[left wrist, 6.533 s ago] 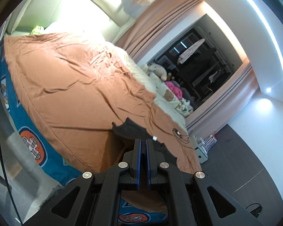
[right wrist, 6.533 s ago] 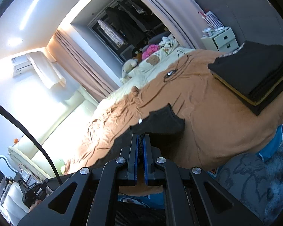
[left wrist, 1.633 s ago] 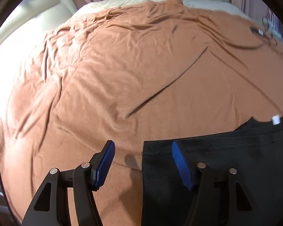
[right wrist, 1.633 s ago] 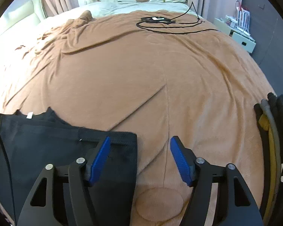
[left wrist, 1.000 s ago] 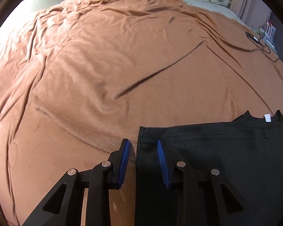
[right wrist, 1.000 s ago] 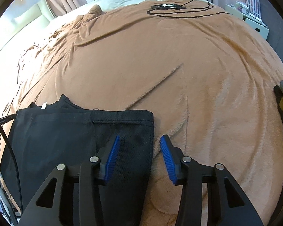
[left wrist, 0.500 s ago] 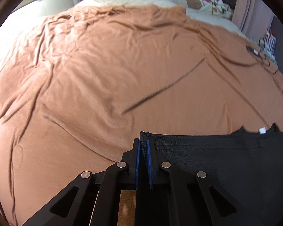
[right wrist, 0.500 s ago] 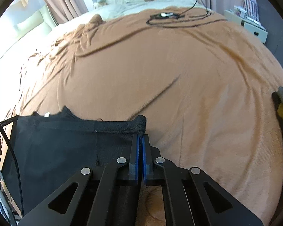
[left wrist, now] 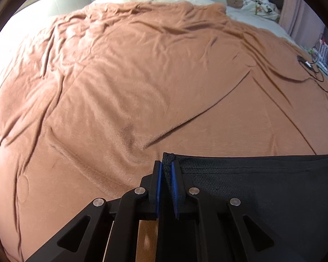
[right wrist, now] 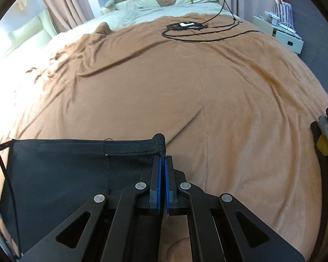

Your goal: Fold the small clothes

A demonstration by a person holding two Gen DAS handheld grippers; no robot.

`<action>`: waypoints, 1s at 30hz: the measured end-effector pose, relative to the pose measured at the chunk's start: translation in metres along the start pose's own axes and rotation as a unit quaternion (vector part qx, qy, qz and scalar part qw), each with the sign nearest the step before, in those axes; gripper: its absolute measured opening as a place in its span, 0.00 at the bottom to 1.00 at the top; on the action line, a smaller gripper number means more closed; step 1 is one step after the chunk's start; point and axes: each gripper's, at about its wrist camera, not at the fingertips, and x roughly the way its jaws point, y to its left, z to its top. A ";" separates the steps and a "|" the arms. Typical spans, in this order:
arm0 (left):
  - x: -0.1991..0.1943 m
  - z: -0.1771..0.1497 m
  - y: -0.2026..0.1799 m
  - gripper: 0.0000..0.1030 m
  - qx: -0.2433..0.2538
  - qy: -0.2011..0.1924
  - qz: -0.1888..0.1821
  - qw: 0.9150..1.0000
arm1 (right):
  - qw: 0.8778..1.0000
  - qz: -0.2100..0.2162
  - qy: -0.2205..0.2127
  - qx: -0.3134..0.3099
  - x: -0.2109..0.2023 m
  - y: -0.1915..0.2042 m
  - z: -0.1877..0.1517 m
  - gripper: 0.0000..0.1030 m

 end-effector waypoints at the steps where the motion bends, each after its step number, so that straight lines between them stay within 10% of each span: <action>1: -0.001 0.000 -0.002 0.10 0.001 -0.001 0.000 1.000 | 1.000 -0.015 0.004 0.000 0.001 0.002 0.001 0.01; 4: -0.008 -0.002 -0.004 0.24 0.008 -0.004 -0.003 1.000 | 1.000 -0.012 0.005 0.009 -0.003 0.006 0.002 0.12; 6: -0.013 -0.004 -0.002 0.39 0.007 -0.008 -0.004 1.000 | 1.000 -0.008 0.000 0.019 -0.009 0.003 0.000 0.58; 7: -0.016 -0.006 0.000 0.46 0.004 -0.012 -0.005 1.000 | 1.000 -0.009 -0.010 0.024 -0.014 0.001 -0.003 0.63; 19: -0.064 -0.048 0.019 0.69 -0.029 -0.025 -0.039 0.999 | 0.998 0.036 -0.004 0.056 -0.060 -0.020 -0.036 0.64; 30: -0.093 -0.111 0.038 0.69 -0.056 -0.014 -0.060 0.997 | 0.995 0.050 0.001 0.084 -0.101 -0.032 -0.085 0.64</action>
